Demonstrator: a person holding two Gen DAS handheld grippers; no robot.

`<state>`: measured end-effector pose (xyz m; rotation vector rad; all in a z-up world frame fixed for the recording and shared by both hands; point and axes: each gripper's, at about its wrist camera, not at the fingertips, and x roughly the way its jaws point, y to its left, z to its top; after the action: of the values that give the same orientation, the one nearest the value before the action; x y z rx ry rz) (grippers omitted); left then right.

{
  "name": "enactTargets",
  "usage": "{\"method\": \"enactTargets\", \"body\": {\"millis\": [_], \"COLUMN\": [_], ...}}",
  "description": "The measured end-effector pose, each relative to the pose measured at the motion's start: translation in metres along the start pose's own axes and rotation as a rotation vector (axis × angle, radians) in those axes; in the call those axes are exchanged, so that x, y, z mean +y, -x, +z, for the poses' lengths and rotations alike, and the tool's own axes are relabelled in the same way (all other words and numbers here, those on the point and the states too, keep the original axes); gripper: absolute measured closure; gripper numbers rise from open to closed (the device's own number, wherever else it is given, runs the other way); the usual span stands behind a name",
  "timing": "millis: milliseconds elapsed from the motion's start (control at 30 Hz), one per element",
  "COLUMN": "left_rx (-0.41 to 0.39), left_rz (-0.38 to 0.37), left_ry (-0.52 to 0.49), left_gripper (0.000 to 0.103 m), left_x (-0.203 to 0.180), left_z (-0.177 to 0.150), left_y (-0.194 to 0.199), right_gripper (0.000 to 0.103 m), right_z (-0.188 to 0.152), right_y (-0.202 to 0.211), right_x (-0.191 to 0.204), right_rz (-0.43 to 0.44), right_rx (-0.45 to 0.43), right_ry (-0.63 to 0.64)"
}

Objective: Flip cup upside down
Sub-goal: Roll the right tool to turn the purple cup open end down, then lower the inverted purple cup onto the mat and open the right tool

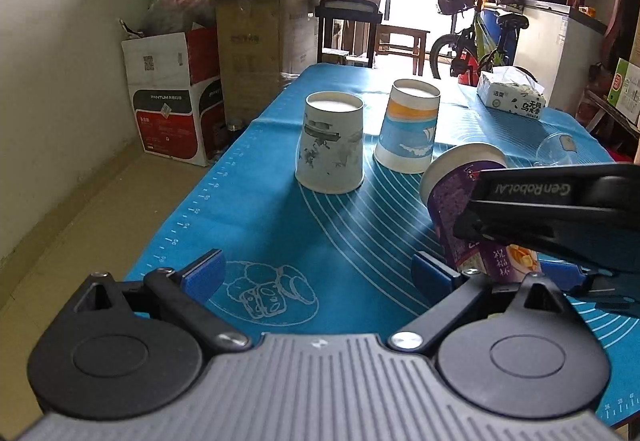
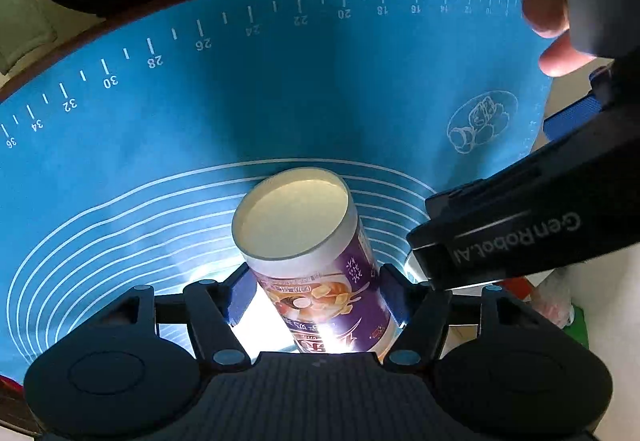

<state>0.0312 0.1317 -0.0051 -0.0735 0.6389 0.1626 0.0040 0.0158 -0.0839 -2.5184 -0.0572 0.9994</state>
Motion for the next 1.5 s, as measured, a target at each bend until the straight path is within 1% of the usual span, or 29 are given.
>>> {"method": "enactTargets", "body": {"millis": [67, 167, 233, 333, 367, 500, 633, 733, 800, 867, 967, 1000, 1033, 1067, 1167, 1367, 1500], "left_rx": [-0.002, -0.004, -0.004, -0.006, -0.007, -0.026, -0.043, -0.056, -0.063, -0.066, -0.087, -0.098, -0.106, -0.111, -0.108, -0.087, -0.078], "left_rz": [-0.001, -0.001, -0.004, -0.019, -0.025, -0.035, -0.068, -0.093, -0.101, -0.119, -0.129, -0.130, -0.129, -0.128, -0.120, -0.117, -0.121], "left_ry": [0.001, 0.005, 0.011, 0.022, 0.022, 0.029, 0.051, 0.056, 0.055, 0.052, 0.043, 0.035, 0.023, 0.012, -0.015, -0.034, -0.039], "left_gripper": [0.005, 0.005, 0.005, 0.005, 0.005, 0.005, 0.005, 0.005, 0.005, 0.005, 0.005, 0.005, 0.005, 0.005, 0.005, 0.005, 0.005], "left_x": [0.000, 0.000, 0.000, -0.001, -0.002, -0.009, -0.020, -0.032, -0.042, -0.053, -0.067, -0.072, -0.077, -0.081, -0.092, -0.103, -0.106], "left_z": [0.001, 0.001, 0.001, 0.002, 0.002, 0.003, 0.003, 0.005, 0.006, 0.006, 0.006, 0.007, 0.007, 0.007, 0.008, 0.006, 0.007], "left_y": [0.000, 0.000, 0.000, 0.000, 0.001, 0.002, 0.004, 0.004, 0.003, 0.001, 0.000, 0.000, 0.000, -0.001, -0.007, -0.015, -0.018], "right_gripper": [0.039, 0.039, 0.040, 0.040, 0.040, 0.040, 0.039, 0.039, 0.039, 0.039, 0.039, 0.039, 0.039, 0.039, 0.040, 0.040, 0.040], "right_z": [-0.002, -0.013, -0.024, -0.044, -0.054, -0.104, -0.151, -0.183, -0.202, -0.217, -0.236, -0.242, -0.243, -0.242, -0.235, -0.243, -0.234], "right_y": [0.000, 0.005, 0.009, 0.018, 0.023, 0.045, 0.057, 0.070, 0.067, 0.054, 0.036, 0.030, 0.024, 0.016, 0.006, -0.007, -0.004], "right_x": [0.000, -0.008, -0.016, -0.027, -0.032, -0.042, -0.027, -0.006, 0.015, 0.030, 0.063, 0.073, 0.083, 0.088, 0.101, 0.112, 0.109], "right_rz": [-0.008, -0.012, -0.018, -0.023, -0.025, -0.033, -0.055, -0.073, -0.059, -0.031, 0.048, 0.075, 0.094, 0.103, 0.107, 0.115, 0.084], "right_rx": [-0.008, -0.011, -0.007, -0.020, -0.030, -0.122, -0.184, -0.260, -0.281, -0.295, -0.317, -0.341, -0.363, -0.360, -0.299, -0.329, -0.323], "right_ry": [-0.049, -0.173, -0.291, -0.526, -0.618, -1.032, -1.424, -1.729, -1.913, -2.071, -2.305, -2.374, -2.428, -2.465, -2.486, -2.569, -2.537]}}
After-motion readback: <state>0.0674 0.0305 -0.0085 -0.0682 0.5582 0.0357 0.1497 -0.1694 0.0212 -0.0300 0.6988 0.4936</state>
